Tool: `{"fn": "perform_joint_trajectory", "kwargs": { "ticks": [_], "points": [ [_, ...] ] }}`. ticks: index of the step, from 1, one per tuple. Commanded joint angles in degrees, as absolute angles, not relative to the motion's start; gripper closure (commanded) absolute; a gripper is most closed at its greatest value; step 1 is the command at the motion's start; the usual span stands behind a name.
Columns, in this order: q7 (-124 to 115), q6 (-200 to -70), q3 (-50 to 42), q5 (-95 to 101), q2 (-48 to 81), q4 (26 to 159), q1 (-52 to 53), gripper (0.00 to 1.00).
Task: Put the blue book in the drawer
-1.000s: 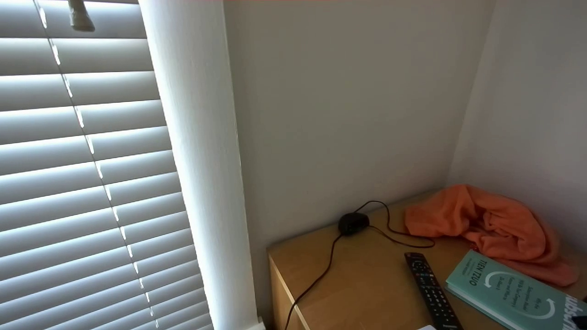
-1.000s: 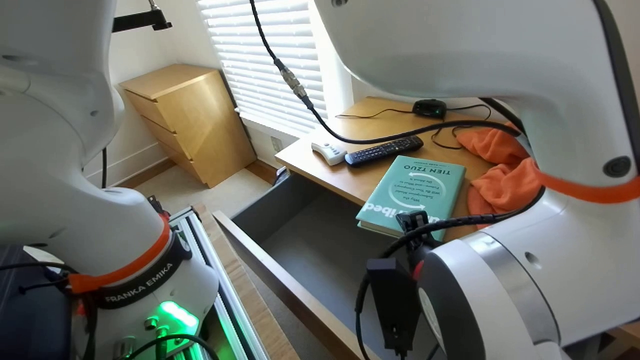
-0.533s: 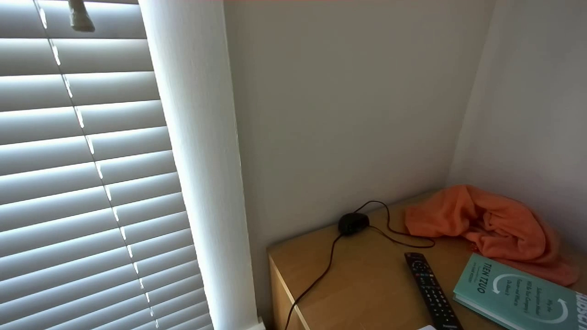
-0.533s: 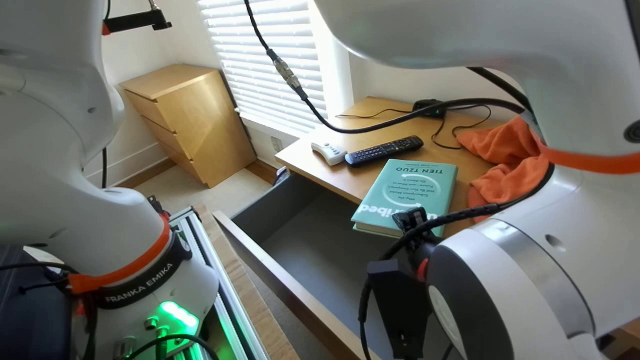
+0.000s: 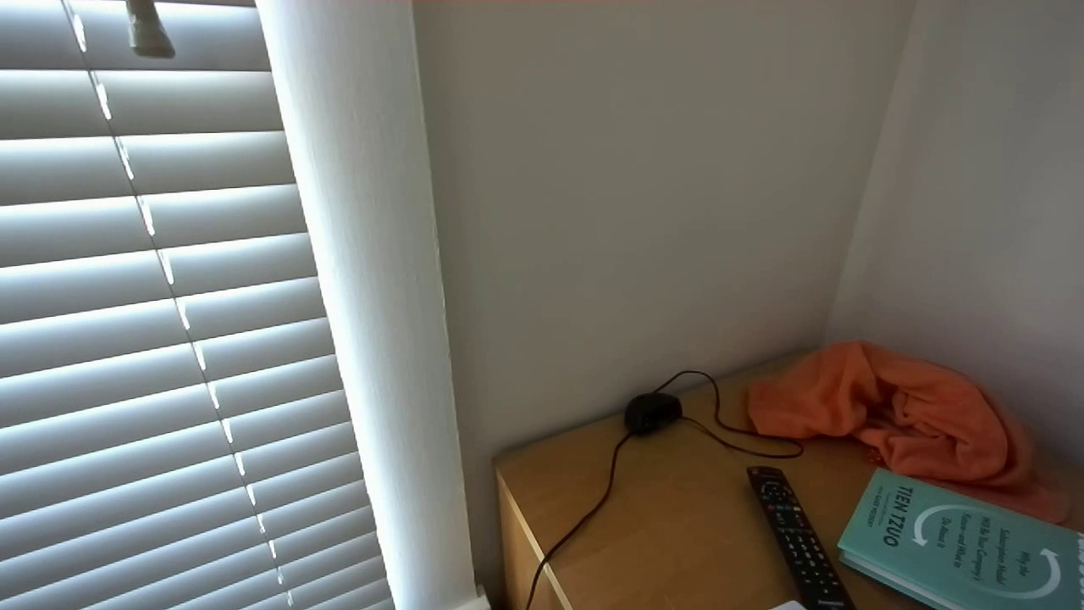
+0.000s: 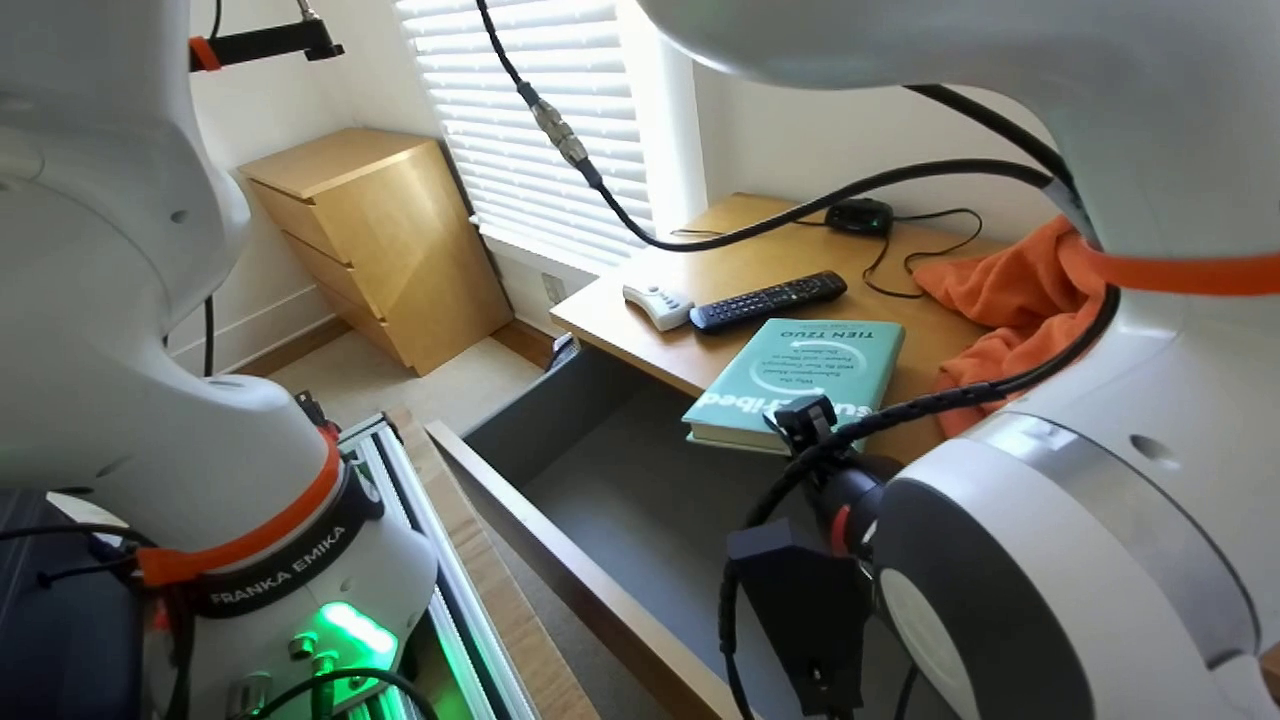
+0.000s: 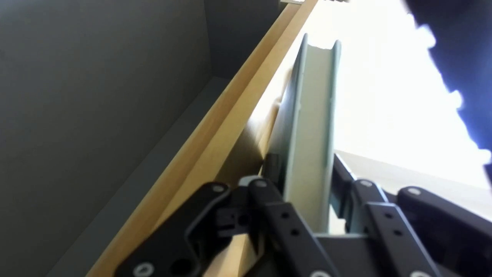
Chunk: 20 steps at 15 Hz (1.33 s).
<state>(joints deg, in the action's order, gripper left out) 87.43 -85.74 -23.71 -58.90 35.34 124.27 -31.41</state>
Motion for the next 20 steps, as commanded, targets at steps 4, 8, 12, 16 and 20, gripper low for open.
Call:
{"fn": "perform_joint_trajectory", "kwargs": {
  "ticks": [4,8,12,16,20],
  "points": [
    [89.6,-83.6,-22.6,-58.8,36.8,123.0,-33.9,0.91],
    [85.4,-88.5,-23.1,-60.3,39.3,122.3,-33.3,0.91],
    [84.0,-90.5,-22.4,-61.9,41.2,121.5,-33.9,0.91],
    [84.7,-89.2,-21.4,-63.9,41.9,120.8,-34.8,0.89],
    [84.7,-88.4,-20.6,-66.2,43.1,119.7,-35.0,0.38]
  ]
}}
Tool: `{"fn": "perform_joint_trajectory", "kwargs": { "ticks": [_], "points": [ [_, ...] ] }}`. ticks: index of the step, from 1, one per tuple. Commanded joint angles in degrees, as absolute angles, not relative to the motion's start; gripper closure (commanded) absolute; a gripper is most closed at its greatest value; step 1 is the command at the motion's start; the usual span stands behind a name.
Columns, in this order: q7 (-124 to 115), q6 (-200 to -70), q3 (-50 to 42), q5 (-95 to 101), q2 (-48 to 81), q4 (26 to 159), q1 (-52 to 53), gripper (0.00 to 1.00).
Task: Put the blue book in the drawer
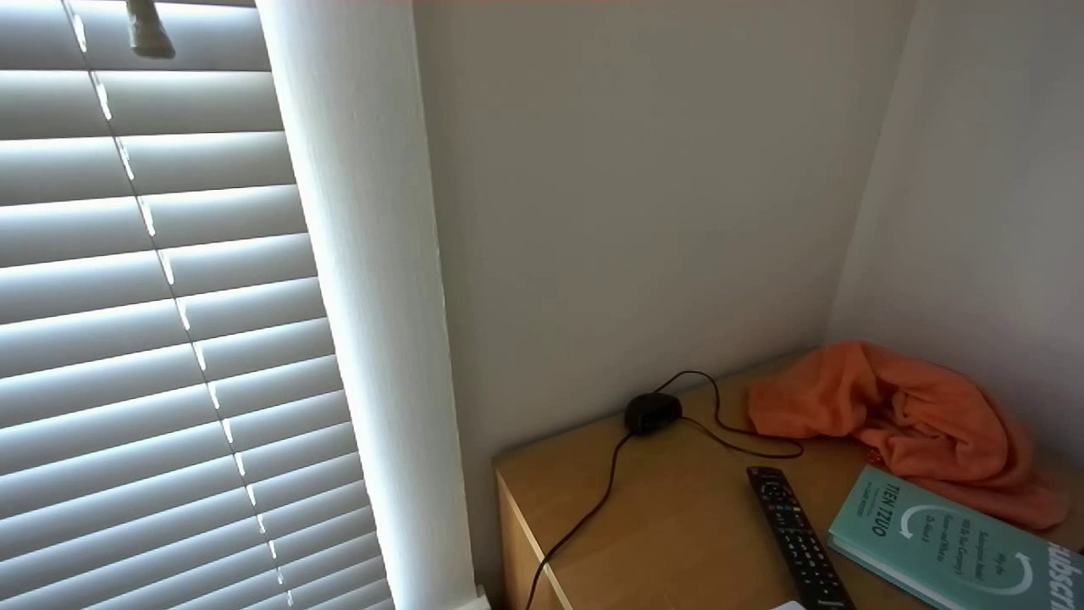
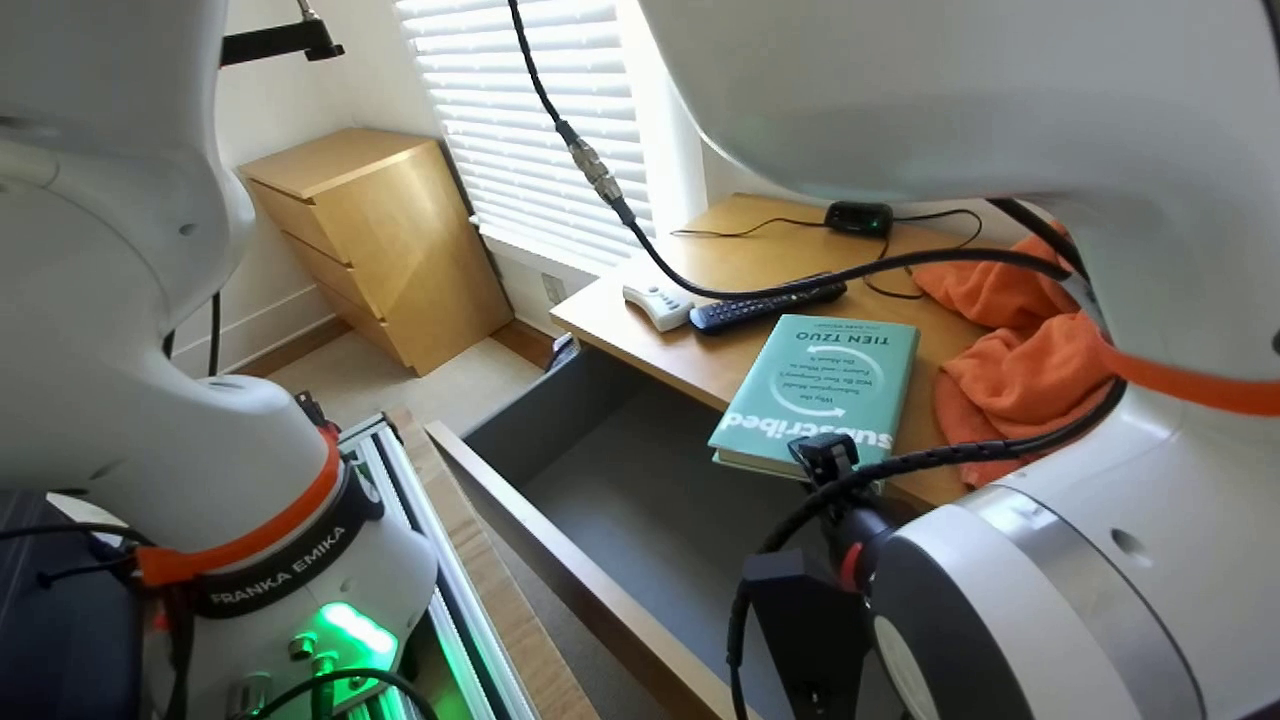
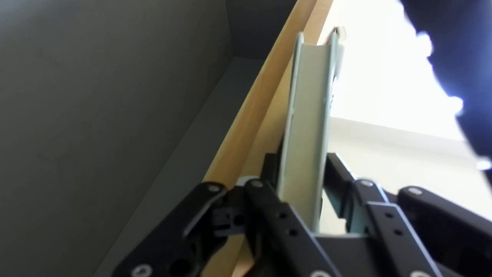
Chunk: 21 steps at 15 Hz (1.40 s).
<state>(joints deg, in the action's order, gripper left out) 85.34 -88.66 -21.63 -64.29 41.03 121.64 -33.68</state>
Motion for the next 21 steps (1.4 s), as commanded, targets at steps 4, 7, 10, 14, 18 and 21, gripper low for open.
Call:
{"fn": "perform_joint_trajectory", "kwargs": {
  "ticks": [4,7,10,14,18,21],
  "points": [
    [83.0,-88.8,-20.9,-67.1,45.3,118.3,-34.6,0.08],
    [82.2,-87.0,-20.3,-66.6,46.2,117.3,-34.9,0.00],
    [81.0,-85.2,-19.6,-66.3,47.5,116.1,-35.1,0.00],
    [79.1,-81.3,-18.7,-66.1,49.2,115.0,-34.9,0.00],
    [76.6,-78.4,-18.5,-65.2,51.6,113.2,-34.7,0.02],
    [75.0,-74.9,-18.3,-63.5,53.6,111.1,-35.0,0.31]
  ]
}}
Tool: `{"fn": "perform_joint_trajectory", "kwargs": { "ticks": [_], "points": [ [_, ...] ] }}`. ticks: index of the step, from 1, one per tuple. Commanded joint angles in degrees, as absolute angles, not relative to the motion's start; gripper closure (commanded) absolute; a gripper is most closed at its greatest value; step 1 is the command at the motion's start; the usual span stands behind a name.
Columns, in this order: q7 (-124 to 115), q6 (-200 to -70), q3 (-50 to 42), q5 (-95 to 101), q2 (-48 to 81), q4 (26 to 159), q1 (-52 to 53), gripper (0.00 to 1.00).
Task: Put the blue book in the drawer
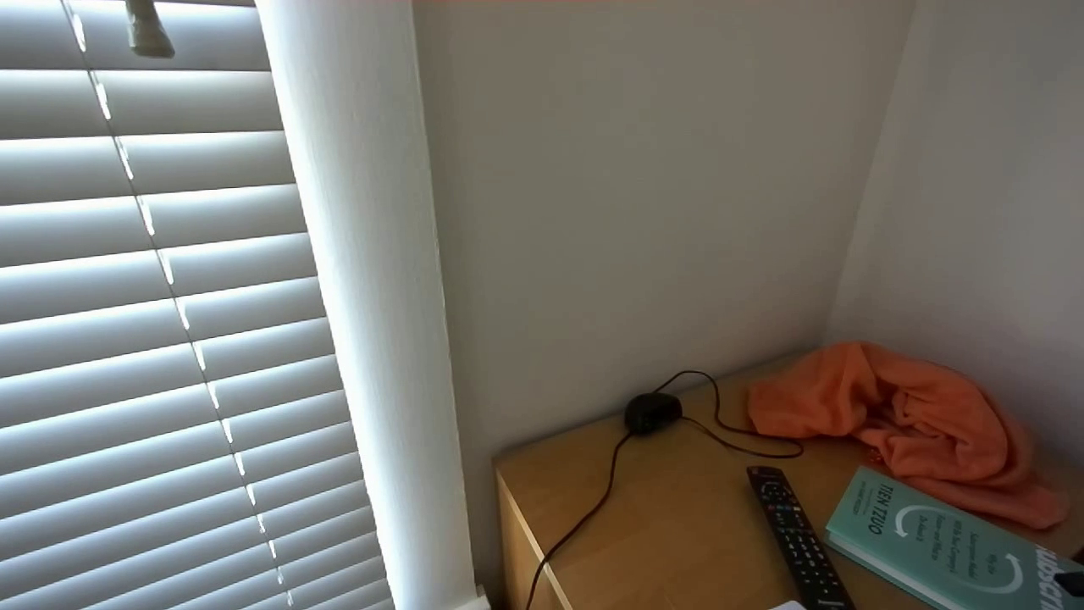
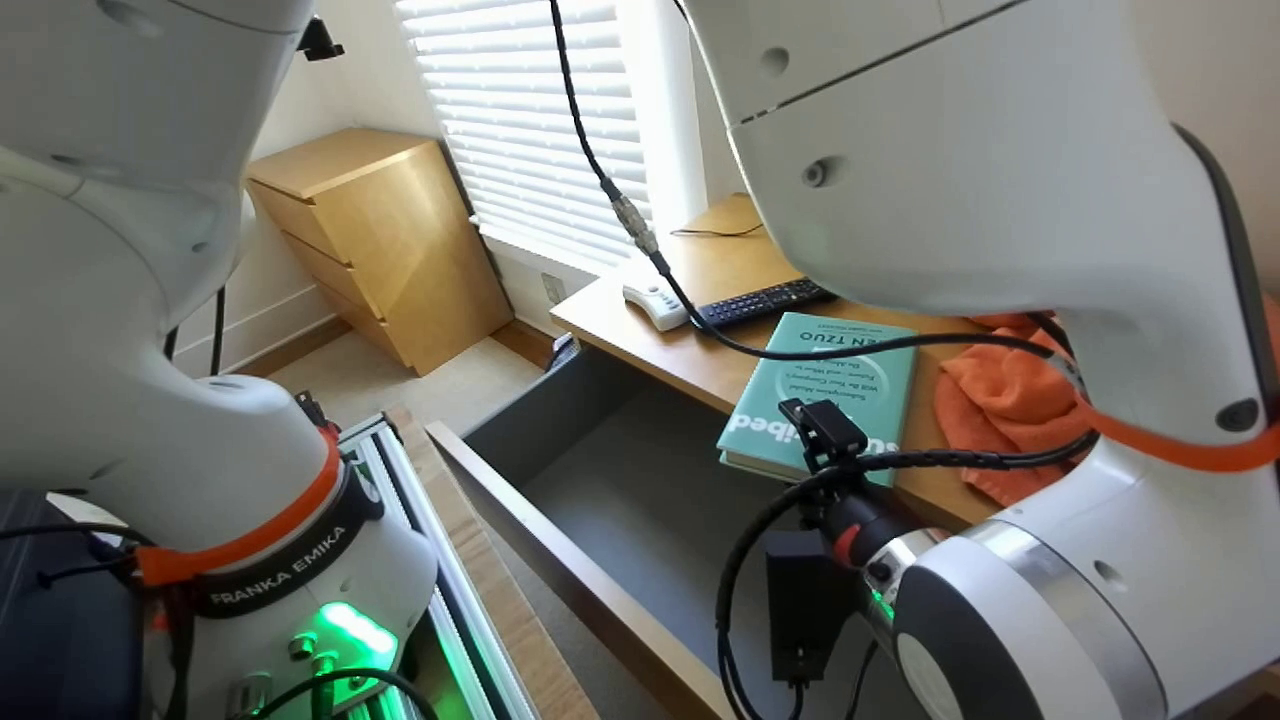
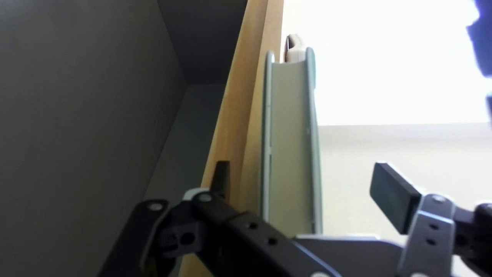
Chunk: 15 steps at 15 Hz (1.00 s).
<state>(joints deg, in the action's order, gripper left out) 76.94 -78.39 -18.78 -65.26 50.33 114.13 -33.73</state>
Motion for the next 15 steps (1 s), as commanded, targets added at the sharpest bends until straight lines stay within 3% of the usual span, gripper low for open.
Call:
{"fn": "perform_joint_trajectory", "kwargs": {
  "ticks": [1,8,15],
  "points": [
    [74.5,-74.6,-18.4,-63.2,54.2,110.5,-34.8,0.41],
    [71.8,-70.0,-18.1,-60.0,58.3,105.5,-35.5,0.94],
    [76.7,-66.1,-17.4,-55.6,59.6,101.6,-37.1,0.93]
  ]
}}
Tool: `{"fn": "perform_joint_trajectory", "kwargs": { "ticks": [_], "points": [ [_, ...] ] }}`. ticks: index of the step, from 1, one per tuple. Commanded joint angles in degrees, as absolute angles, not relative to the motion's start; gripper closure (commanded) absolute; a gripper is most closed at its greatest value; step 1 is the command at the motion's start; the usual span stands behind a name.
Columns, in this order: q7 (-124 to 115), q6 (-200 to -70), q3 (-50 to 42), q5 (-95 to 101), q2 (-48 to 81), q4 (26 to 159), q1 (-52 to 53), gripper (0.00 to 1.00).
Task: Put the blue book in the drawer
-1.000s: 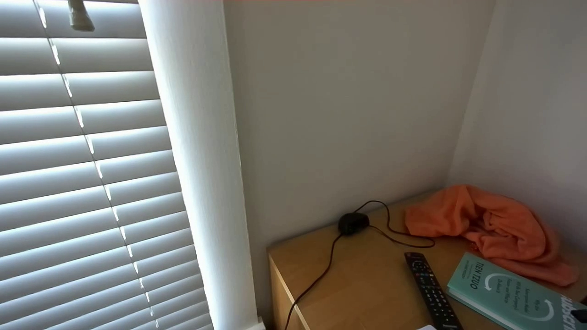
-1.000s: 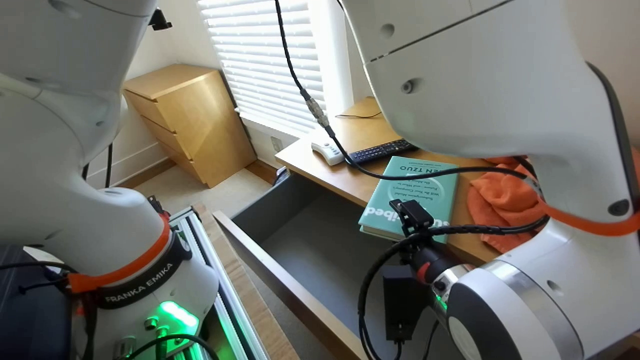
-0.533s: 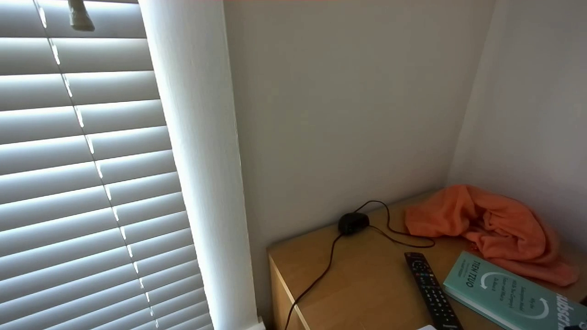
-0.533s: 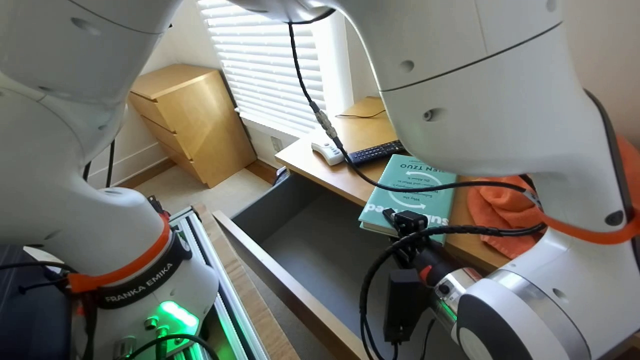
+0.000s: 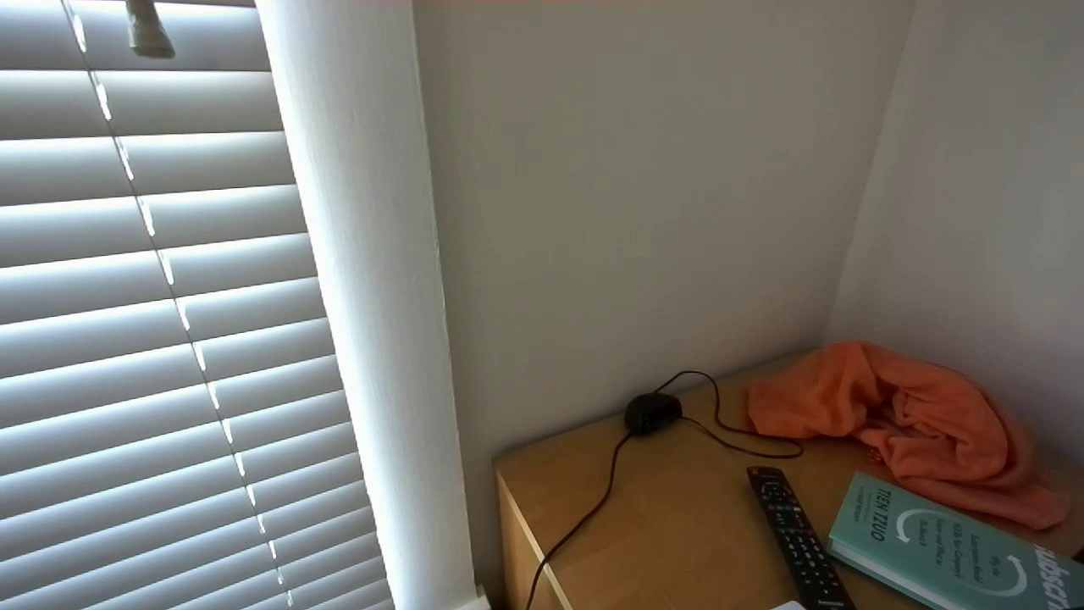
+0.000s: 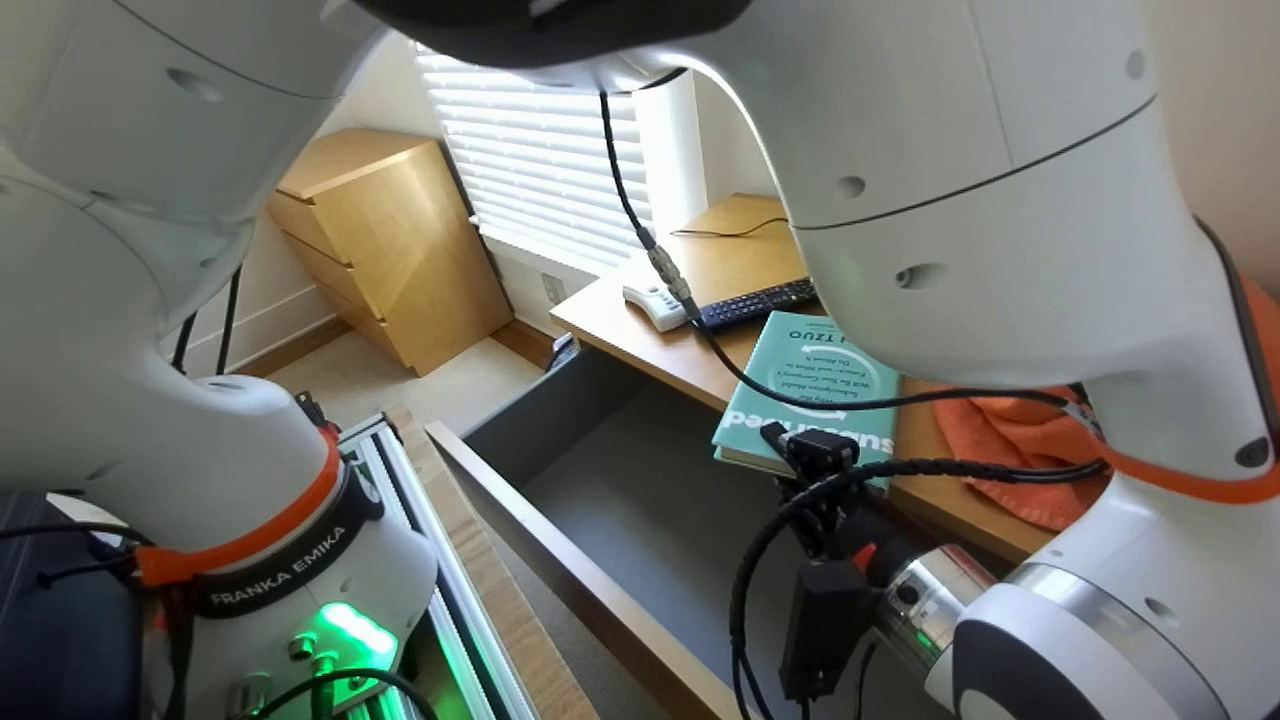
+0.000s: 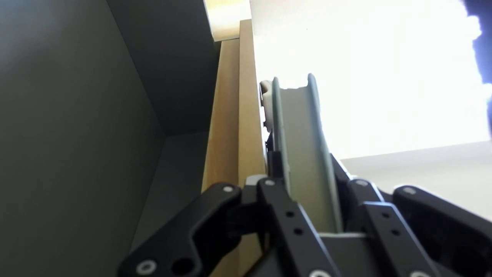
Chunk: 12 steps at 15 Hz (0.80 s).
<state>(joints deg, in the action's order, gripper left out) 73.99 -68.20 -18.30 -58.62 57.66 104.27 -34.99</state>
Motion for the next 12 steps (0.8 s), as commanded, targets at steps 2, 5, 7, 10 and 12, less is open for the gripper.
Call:
{"fn": "perform_joint_trajectory", "kwargs": {
  "ticks": [2,5,7,10,12],
  "points": [
    [78.6,-66.1,-17.2,-54.1,59.1,101.5,-37.2,0.93],
    [82.5,-65.7,-16.7,-50.9,58.4,101.3,-37.4,0.93],
    [85.4,-64.9,-16.4,-48.6,58.2,101.0,-37.7,0.93],
    [89.9,-64.1,-15.8,-45.3,57.9,100.8,-38.1,0.93],
    [90.6,-64.6,-15.8,-44.4,57.7,100.8,-38.1,0.93]
  ]
}}
